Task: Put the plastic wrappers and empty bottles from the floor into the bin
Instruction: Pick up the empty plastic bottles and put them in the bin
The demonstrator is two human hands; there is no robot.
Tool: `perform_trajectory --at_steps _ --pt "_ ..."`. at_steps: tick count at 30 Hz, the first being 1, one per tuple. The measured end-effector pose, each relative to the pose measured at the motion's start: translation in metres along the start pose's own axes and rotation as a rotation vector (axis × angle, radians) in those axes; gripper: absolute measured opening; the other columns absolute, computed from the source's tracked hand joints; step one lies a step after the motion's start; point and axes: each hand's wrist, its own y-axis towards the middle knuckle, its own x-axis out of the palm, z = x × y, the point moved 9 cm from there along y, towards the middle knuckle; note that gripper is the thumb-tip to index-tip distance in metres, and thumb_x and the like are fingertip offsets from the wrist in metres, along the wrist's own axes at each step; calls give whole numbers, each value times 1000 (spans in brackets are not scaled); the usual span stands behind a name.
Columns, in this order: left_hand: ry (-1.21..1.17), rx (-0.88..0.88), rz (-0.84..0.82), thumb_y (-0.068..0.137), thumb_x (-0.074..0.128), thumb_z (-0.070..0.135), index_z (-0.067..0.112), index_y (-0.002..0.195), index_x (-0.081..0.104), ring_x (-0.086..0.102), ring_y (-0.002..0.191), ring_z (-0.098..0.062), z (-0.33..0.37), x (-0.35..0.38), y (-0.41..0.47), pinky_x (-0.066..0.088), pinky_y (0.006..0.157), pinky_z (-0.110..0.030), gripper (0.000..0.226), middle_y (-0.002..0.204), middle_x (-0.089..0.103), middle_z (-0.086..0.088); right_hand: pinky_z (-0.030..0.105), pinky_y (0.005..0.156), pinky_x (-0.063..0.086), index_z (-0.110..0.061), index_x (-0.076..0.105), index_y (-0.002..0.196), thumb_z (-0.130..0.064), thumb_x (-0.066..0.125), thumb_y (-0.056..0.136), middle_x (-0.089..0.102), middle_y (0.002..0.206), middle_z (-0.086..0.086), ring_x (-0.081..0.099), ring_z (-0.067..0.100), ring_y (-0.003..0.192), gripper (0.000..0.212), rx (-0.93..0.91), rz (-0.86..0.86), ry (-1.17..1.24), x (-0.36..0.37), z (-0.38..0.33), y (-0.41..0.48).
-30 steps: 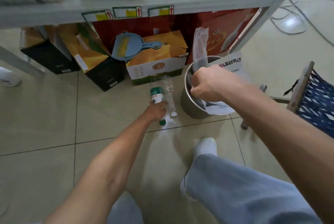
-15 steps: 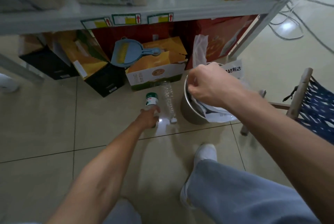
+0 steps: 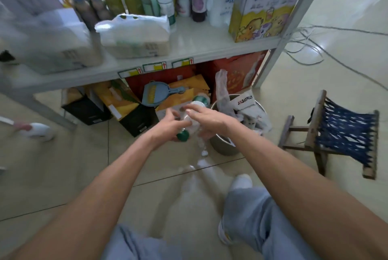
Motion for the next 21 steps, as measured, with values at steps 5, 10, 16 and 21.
perform_trajectory --at_steps 5,10,16,21 --pt "60 71 -2 93 67 46 18 133 42 76 93 -20 14 13 -28 61 76 -35 55 118 72 -12 42 78 61 -28 54 142 -48 40 107 58 138 5 65 28 114 43 -100 196 30 -21 -12 -18" --pt "98 -60 114 105 33 54 7 121 62 74 98 -32 -1 0 -34 55 79 -39 58 108 75 -16 46 102 48 -29 64 130 -46 42 105 64 135 2 59 26 123 38 -130 405 -63 -54 -10 -45" --pt "457 -257 48 107 21 54 4 112 64 72 94 -27 -69 -14 -19 58 87 -41 66 106 73 -16 38 87 44 -35 63 129 -48 40 106 65 127 6 60 27 114 35 -127 452 -168 -63 -11 -67" --pt "711 -253 47 108 28 43 10 140 51 64 116 -32 -89 -1 21 54 99 -43 51 131 62 -18 38 86 47 -35 58 137 -46 40 107 60 137 13 58 28 112 36 -2 309 -446 -61 -15 -66"
